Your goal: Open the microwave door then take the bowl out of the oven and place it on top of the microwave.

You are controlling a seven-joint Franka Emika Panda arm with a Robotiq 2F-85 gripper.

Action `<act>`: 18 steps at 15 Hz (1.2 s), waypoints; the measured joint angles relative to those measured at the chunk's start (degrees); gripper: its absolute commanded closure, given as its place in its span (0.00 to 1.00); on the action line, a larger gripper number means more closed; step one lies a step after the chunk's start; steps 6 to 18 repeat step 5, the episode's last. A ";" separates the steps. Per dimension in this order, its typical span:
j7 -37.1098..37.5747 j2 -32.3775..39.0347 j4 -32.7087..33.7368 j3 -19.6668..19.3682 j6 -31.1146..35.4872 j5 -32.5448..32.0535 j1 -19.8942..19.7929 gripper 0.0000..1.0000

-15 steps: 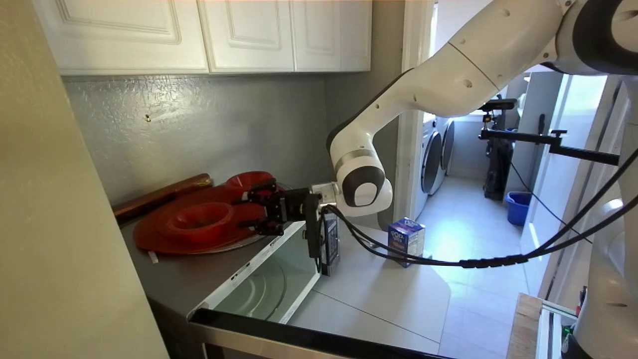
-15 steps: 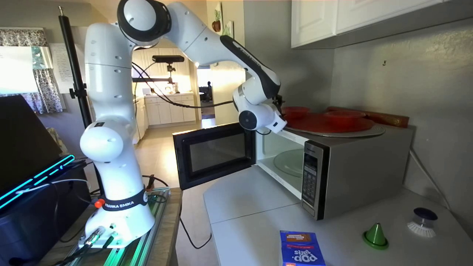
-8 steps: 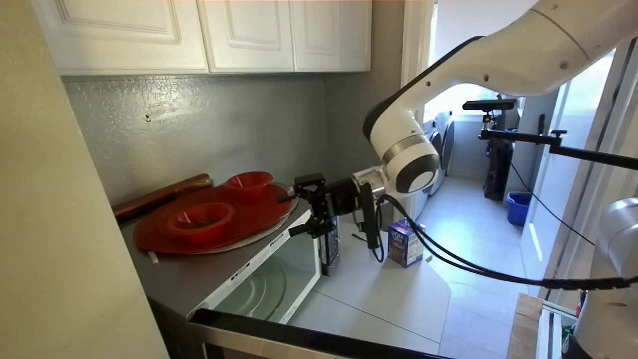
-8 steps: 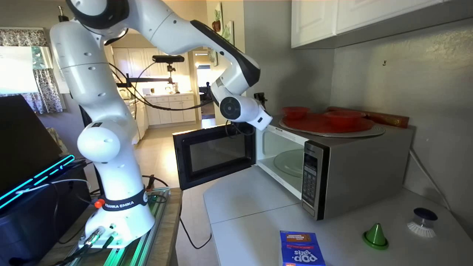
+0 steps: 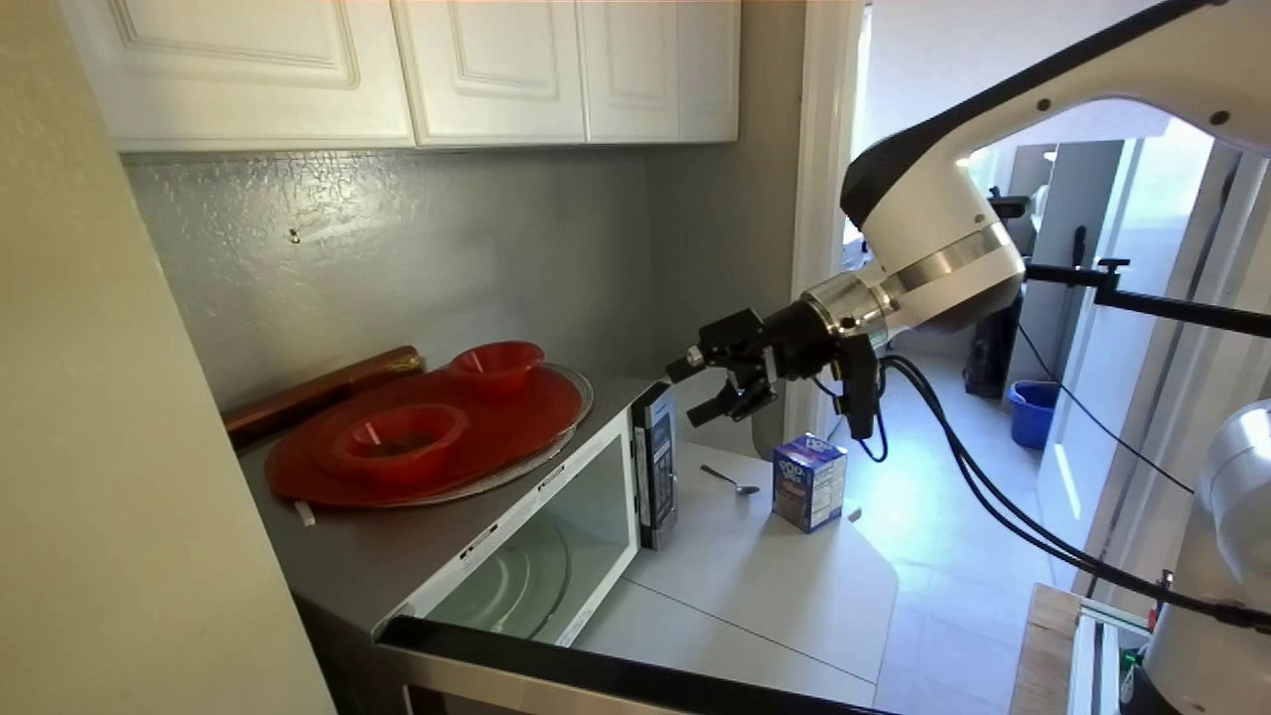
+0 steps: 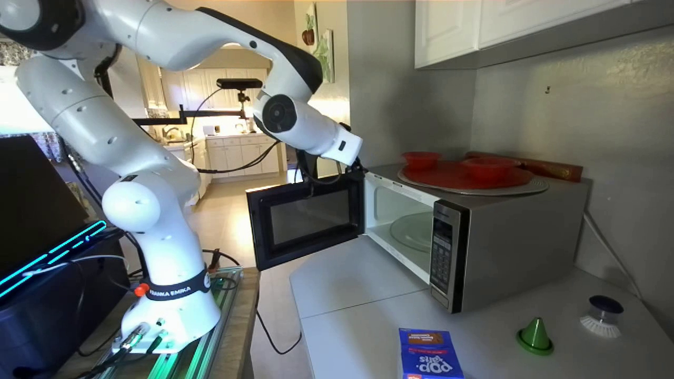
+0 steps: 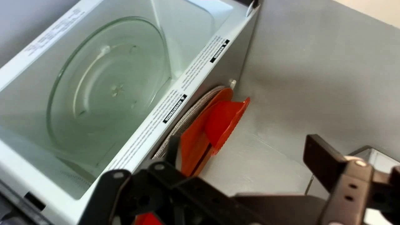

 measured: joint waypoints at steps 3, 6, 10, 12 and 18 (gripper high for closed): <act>0.61 -1.83 -0.49 0.19 0.07 -0.52 -0.46 0.00; 0.58 -0.70 -0.32 0.37 0.07 -0.52 -0.45 0.00; 0.58 -0.70 -0.32 0.37 0.07 -0.52 -0.45 0.00; 0.58 -0.70 -0.32 0.37 0.07 -0.52 -0.45 0.00; 0.58 -0.70 -0.32 0.37 0.07 -0.52 -0.45 0.00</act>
